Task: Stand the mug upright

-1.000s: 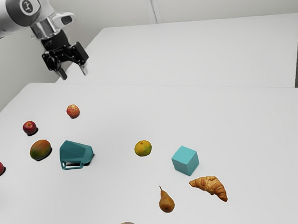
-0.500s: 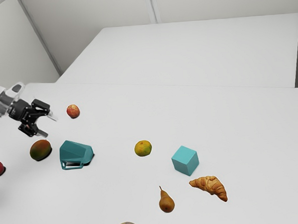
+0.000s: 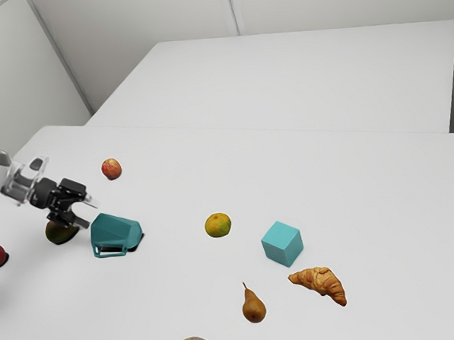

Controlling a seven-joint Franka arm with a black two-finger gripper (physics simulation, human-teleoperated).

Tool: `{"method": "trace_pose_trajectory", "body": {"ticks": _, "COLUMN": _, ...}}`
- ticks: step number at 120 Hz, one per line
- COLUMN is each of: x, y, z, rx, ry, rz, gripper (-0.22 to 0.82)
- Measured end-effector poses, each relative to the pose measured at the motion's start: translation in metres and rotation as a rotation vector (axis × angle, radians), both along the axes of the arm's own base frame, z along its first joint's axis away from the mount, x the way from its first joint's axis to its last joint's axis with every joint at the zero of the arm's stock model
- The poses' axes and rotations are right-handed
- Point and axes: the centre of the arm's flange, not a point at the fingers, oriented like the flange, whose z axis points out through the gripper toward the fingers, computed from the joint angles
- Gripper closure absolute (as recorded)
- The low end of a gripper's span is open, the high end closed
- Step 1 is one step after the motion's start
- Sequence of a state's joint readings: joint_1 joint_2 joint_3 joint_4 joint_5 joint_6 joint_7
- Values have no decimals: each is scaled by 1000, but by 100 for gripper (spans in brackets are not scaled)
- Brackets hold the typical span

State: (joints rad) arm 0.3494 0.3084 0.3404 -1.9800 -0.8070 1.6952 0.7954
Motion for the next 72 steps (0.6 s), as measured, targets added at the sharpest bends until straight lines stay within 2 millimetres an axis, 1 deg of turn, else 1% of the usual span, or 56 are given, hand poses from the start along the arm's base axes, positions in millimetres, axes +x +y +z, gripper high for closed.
{"method": "trace_pose_trajectory", "body": {"ticks": 12, "x": -7, "y": -9, "z": -18, "rx": -51, "ry": -21, "rz": 6, "gripper": 0}}
{"method": "trace_pose_trajectory", "body": {"ticks": 18, "x": -8, "y": -12, "z": -24, "rx": -66, "ry": -35, "rz": 7, "gripper": 0}}
{"method": "trace_pose_trajectory", "body": {"ticks": 43, "x": -9, "y": -21, "z": -33, "rx": -100, "ry": -99, "rz": -2, "gripper": 0}}
{"method": "trace_pose_trajectory", "body": {"ticks": 61, "x": -5, "y": -31, "z": -33, "rx": -115, "ry": -143, "rz": -19, "gripper": 0}}
{"method": "trace_pose_trajectory", "body": {"ticks": 67, "x": -4, "y": -32, "z": -33, "rx": -115, "ry": -155, "rz": -23, "gripper": 4}}
{"method": "trace_pose_trajectory", "body": {"ticks": 72, "x": -5, "y": -32, "z": -34, "rx": -115, "ry": -162, "rz": -26, "gripper": 12}}
